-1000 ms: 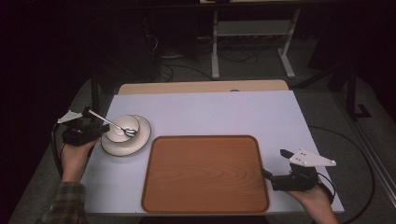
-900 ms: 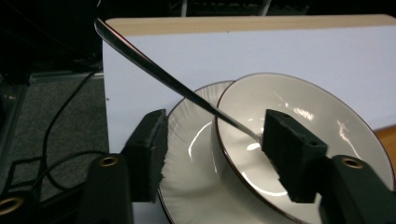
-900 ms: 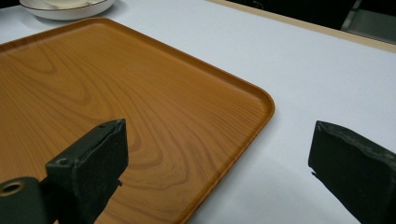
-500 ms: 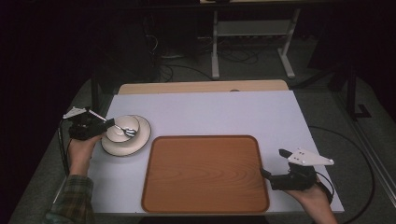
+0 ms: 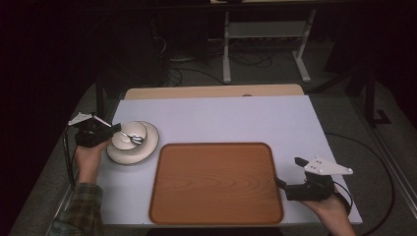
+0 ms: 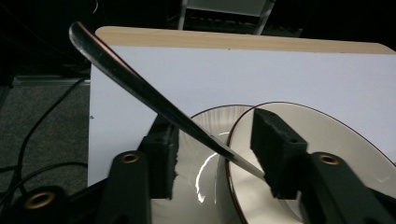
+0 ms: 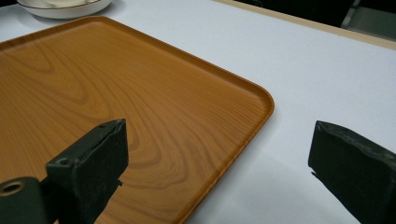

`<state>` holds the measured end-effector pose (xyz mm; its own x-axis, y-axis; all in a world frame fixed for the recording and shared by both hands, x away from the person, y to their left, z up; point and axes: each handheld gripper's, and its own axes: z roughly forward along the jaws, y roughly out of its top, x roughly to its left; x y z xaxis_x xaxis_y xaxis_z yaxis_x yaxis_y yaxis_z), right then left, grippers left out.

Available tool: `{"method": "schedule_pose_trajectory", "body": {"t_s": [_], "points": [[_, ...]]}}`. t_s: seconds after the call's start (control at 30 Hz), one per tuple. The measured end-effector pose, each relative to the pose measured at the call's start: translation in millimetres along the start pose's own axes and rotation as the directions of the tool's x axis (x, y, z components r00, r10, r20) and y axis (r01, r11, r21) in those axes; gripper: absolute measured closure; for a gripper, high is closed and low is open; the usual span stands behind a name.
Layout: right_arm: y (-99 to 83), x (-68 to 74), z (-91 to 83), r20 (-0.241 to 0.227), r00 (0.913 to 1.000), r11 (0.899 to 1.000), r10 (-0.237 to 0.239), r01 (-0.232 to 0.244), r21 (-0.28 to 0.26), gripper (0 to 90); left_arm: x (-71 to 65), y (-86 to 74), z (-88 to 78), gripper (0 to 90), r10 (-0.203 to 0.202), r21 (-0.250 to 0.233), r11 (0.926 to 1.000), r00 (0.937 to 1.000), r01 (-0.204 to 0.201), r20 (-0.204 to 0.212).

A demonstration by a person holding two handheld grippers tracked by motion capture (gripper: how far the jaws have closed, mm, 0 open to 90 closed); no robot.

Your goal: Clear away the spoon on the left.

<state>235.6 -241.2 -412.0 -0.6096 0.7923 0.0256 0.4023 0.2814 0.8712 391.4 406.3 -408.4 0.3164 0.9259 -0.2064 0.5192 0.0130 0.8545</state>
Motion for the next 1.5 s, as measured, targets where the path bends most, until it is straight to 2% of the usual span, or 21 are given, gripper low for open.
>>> {"method": "schedule_pose_trajectory", "body": {"t_s": [0.37,0.53,0.7,0.9,1.0,1.27,1.5], "points": [[-0.2,-0.6,-0.4,0.001,1.0,1.0,0.001,-0.001,-0.002,4.3,-2.6,0.6,-3.0,65.3,0.018,-0.001,0.9998,0.9998,-0.018,-0.013],[0.0,-0.7,-0.7,0.001,1.0,1.0,-0.001,0.001,-0.003,4.4,-6.4,1.5,-5.6,69.8,0.032,0.003,0.9995,0.9995,-0.032,-0.007],[0.1,-1.2,-1.4,0.002,1.0,1.0,-0.001,0.001,-0.007,4.4,-11.6,5.1,-11.6,74.4,0.041,-0.015,0.9991,0.9991,-0.041,0.008],[0.1,-1.2,-1.8,0.002,1.0,1.0,-0.002,0.002,-0.008,4.4,-14.1,8.0,-14.7,78.0,0.034,-0.019,0.9992,0.9988,-0.034,0.034],[0.2,-1.2,-1.9,0.002,1.0,1.0,-0.001,0.001,-0.008,4.4,-17.7,11.3,-16.3,80.1,0.045,-0.022,0.9988,0.9974,-0.044,0.056],[0.1,-1.1,-1.9,0.001,1.0,1.0,-0.004,0.004,-0.008,4.4,-31.4,19.8,-17.2,85.5,0.082,-0.035,0.9963,0.989,-0.078,0.123],[0.0,-1.2,-2.3,0.002,1.0,1.0,-0.003,0.003,-0.007,4.4,-37.8,22.8,-16.7,88.1,0.097,-0.038,0.995,0.9832,-0.093,0.154]]}}
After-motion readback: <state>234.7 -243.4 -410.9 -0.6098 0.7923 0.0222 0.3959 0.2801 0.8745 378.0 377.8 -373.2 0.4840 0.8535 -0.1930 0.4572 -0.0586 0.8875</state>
